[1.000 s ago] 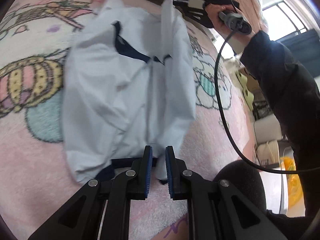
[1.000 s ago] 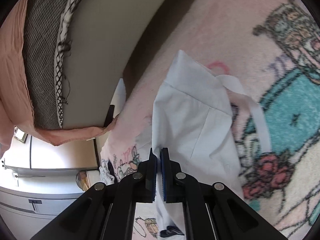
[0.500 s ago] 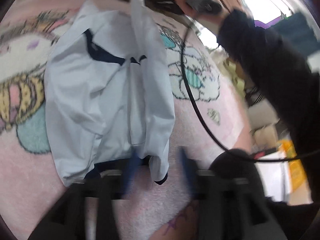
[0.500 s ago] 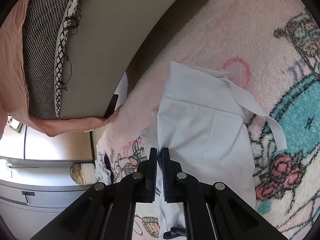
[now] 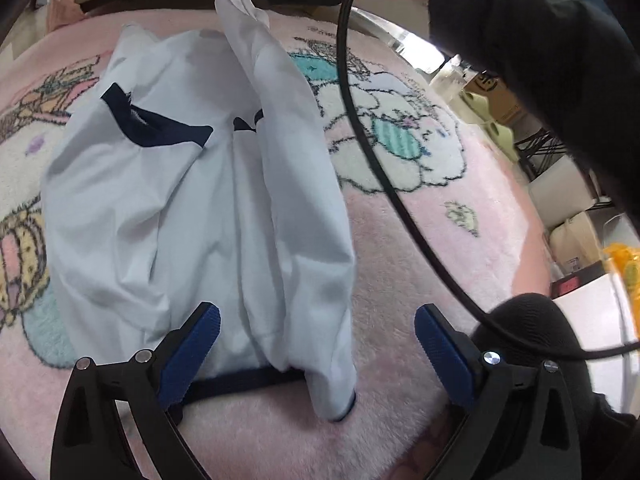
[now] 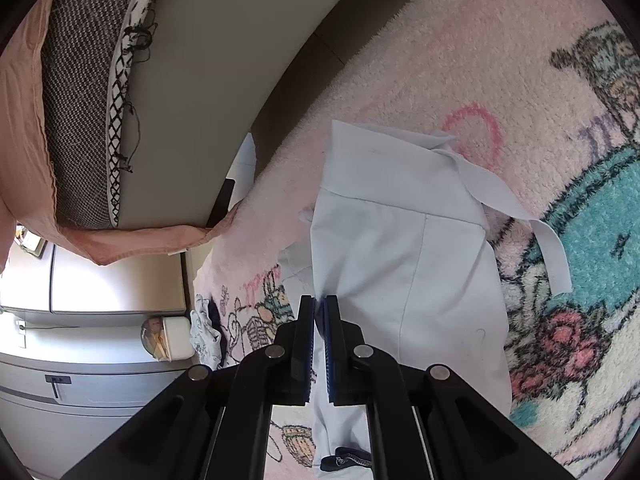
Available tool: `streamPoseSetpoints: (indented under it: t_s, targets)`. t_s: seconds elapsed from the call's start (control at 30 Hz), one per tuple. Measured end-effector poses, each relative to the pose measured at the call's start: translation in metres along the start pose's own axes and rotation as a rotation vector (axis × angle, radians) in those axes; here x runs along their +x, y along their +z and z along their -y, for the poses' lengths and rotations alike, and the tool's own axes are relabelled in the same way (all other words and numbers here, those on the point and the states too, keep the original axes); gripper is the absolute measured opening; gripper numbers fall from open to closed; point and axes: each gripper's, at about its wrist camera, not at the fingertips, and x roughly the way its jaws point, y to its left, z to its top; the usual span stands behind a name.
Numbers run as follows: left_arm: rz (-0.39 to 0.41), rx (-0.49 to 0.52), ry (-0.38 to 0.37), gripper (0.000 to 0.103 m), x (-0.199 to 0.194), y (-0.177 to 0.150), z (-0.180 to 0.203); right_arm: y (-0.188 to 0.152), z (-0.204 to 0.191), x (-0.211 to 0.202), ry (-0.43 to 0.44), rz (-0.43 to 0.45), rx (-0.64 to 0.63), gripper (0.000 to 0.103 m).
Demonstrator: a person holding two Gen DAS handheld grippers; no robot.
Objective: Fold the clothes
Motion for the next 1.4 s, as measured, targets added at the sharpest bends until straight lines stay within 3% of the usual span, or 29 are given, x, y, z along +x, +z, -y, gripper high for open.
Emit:
streamPoseSetpoints:
  t_s: [0.03,0.07,0.1,0.17,0.27,0.4,0.53,0.6,0.63,0.67,0.77,0.87,1.0,1.13,1.23,1.27,1.4]
  targets:
    - [-0.011,0.014,0.02,0.097,0.004,0.0,0.001,0.0,0.001,0.0,-0.004,-0.002,0.001,0.004]
    - [-0.019,0.023,0.017,0.085,0.009,0.001,0.002,0.001,0.001,-0.001,-0.009,-0.004,0.0,0.004]
    - [-0.033,0.017,0.029,0.057,0.012,0.001,0.001,0.001,0.001,-0.001,-0.019,-0.006,-0.003,0.004]
    - [-0.059,0.003,0.052,0.028,0.017,0.002,-0.001,0.001,-0.001,-0.003,-0.063,-0.007,-0.022,0.004]
    - [-0.062,-0.036,0.025,0.02,0.015,0.002,-0.007,0.0,-0.009,-0.005,-0.174,-0.004,-0.086,0.004]
    - [-0.074,-0.062,0.003,0.017,0.014,0.003,-0.015,-0.004,-0.025,-0.002,-0.269,-0.018,-0.167,0.004]
    - [-0.075,-0.07,-0.008,0.016,0.011,0.0,-0.018,-0.007,-0.039,0.003,-0.482,0.01,-0.266,0.005]
    - [-0.076,-0.076,-0.017,0.014,0.011,-0.001,-0.017,-0.009,-0.044,0.007,-0.569,-0.002,-0.284,0.033]
    - [-0.077,-0.08,-0.021,0.014,0.01,-0.001,-0.018,-0.01,-0.045,0.008,-0.591,0.004,-0.271,0.065]
    - [-0.079,-0.08,-0.02,0.013,0.01,0.0,-0.018,-0.011,-0.047,0.009,-0.601,0.031,-0.246,0.074]
    - [-0.085,-0.08,-0.021,0.013,0.012,0.002,-0.015,-0.015,-0.059,0.015,-0.619,0.088,-0.215,0.074]
    - [-0.09,-0.094,-0.027,0.012,0.013,0.003,-0.015,-0.013,-0.065,0.032,-0.737,0.067,-0.242,0.074]
    - [-0.092,-0.104,-0.036,0.012,0.014,0.004,-0.016,-0.012,-0.061,0.057,-0.782,0.024,-0.235,0.074]
    - [-0.097,-0.11,-0.043,0.012,0.015,0.005,-0.018,-0.009,-0.052,0.077,-0.889,0.01,-0.221,0.073]
    - [-0.101,-0.113,-0.048,0.012,0.016,0.006,-0.019,-0.008,-0.045,0.085,-0.931,-0.026,-0.206,0.043]
    - [-0.103,-0.111,-0.048,0.012,0.016,0.006,-0.019,-0.008,-0.043,0.087,-0.94,-0.037,-0.198,0.039]
    - [-0.109,-0.114,-0.053,0.012,0.016,0.007,-0.02,-0.011,-0.037,0.085,-0.941,-0.059,-0.194,0.037]
